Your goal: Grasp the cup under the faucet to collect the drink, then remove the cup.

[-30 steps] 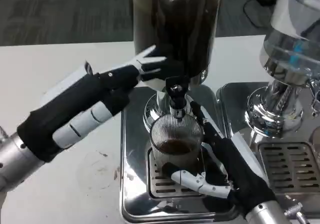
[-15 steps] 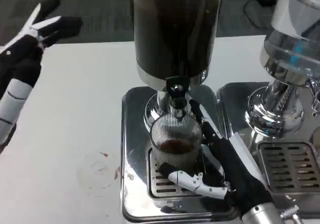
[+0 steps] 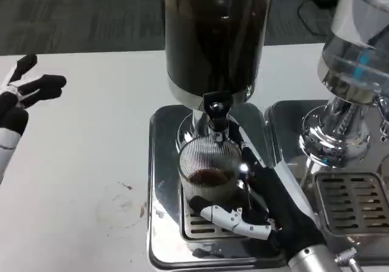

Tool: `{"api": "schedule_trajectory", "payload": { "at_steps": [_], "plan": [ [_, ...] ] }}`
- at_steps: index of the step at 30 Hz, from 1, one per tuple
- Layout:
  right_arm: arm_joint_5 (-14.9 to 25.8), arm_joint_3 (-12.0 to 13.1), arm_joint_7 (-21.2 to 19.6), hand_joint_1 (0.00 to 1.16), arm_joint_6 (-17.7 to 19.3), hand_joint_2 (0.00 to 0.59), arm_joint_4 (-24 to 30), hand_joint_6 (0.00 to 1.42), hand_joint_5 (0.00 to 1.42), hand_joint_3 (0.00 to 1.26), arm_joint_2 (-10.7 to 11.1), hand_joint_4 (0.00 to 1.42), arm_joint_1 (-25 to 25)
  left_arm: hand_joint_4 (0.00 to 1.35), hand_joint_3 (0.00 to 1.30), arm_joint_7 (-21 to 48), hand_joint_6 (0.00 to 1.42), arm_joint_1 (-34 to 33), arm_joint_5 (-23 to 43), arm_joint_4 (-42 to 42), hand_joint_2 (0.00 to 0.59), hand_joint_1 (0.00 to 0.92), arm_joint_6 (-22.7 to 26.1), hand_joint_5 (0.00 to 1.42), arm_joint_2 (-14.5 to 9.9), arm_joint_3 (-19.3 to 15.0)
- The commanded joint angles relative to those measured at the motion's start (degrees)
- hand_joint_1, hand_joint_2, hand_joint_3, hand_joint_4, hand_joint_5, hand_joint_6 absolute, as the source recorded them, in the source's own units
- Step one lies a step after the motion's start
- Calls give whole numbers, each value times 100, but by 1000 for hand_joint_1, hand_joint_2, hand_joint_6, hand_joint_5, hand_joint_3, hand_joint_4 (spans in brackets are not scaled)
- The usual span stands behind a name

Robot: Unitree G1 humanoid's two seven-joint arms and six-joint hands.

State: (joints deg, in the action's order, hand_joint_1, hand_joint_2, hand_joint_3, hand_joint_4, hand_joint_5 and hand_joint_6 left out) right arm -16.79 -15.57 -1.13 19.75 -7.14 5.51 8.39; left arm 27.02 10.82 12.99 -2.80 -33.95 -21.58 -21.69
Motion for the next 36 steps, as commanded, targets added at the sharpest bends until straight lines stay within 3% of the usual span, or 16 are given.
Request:
{"api": "schedule_trajectory", "payload": {
  "at_steps": [1, 8, 21, 36],
  "plan": [
    [12, -6, 7, 768, -9, 131, -49, 341, 172, 0, -14, 66, 35, 38, 370, -73, 114, 75, -34, -129, 230, 0, -42, 253, -6, 22],
    [-171, -37, -249, 792, 31, 126, -137, 429, 268, 0, -129, 158, 38, 51, 383, -97, 117, 202, -24, -90, 229, 0, 24, 263, -2, 8],
    [-260, -126, -257, 822, -21, 135, -301, 494, 338, 25, -136, 199, -115, 81, 420, -215, 122, 350, 7, 76, 229, 0, 106, 277, -15, -10],
    [-278, -174, -512, 839, 283, 136, -766, 580, 462, 210, -229, 343, -289, 103, 452, -232, 123, 387, 0, 214, 233, 0, 171, 288, -36, 1]
  ]
}}
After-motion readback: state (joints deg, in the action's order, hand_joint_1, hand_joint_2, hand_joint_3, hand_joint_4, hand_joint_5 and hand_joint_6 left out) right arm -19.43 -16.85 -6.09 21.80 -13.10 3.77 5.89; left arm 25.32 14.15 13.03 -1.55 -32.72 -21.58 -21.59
